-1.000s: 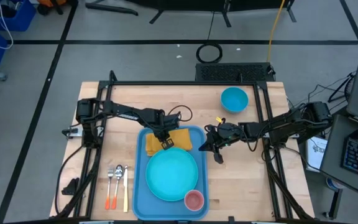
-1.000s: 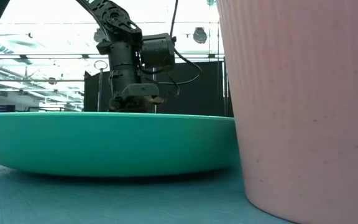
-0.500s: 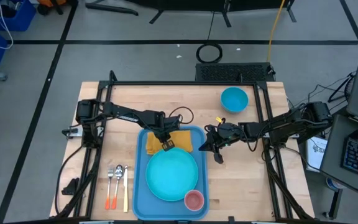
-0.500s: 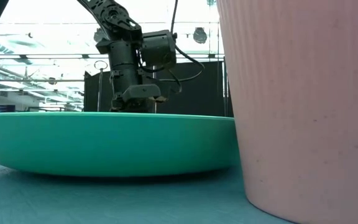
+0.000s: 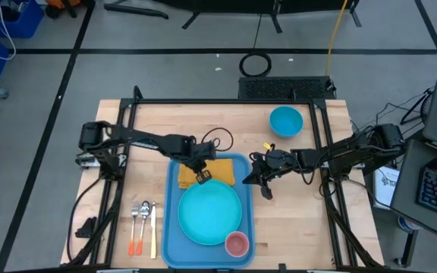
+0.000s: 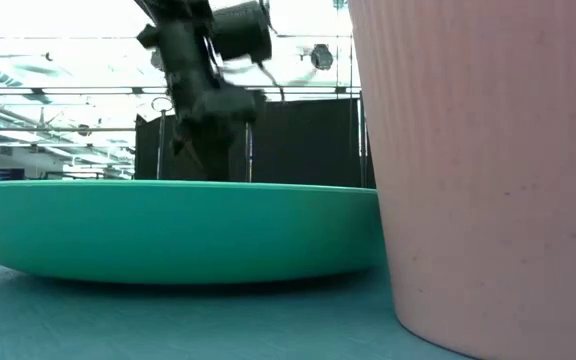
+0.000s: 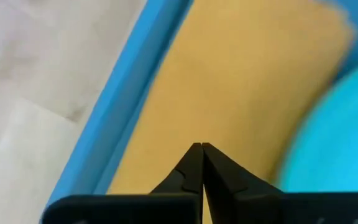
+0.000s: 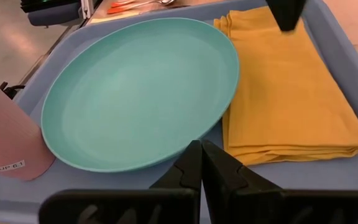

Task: Set up tray
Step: Adjust the pink cup on the blue serving tray

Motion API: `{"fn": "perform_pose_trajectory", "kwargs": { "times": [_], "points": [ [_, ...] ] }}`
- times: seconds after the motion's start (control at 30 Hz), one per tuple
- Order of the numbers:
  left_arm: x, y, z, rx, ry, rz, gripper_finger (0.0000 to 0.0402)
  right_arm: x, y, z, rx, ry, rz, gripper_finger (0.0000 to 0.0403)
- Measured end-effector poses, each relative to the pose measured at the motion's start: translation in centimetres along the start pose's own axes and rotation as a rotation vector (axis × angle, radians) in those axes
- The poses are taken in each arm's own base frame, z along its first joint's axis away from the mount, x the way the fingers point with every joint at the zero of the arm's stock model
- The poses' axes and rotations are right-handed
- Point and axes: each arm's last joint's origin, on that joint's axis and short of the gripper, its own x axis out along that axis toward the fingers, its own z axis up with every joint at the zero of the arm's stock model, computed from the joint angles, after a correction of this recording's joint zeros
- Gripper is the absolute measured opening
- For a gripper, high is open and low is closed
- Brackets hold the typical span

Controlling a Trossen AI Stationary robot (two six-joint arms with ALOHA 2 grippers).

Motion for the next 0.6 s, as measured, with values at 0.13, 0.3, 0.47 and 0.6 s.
{"fn": "perform_pose_trajectory", "kwargs": {
  "times": [0.13,0.3,0.47,0.6],
  "points": [
    [-2.4,-2.2,-0.9,0.057,-0.072,-0.035,0.0008,0.0,0.0,0.0,0.001,0.003,0.0,0.0],
    [-4.0,-6.2,-3.0,0.211,-0.055,-0.248,0.0004,0.0,0.0,-0.1,-0.002,0.006,-0.001,0.0],
    [-3.5,-9.2,-4.4,0.245,-0.061,-0.316,0.0003,0.0,0.0,-0.1,-0.001,0.005,-0.001,0.0],
    [-2.0,-10.6,-5.0,0.228,-0.057,-0.33,0.0002,0.0,0.0,0.0,-0.001,-0.001,0.0,0.0]
  ]
}}
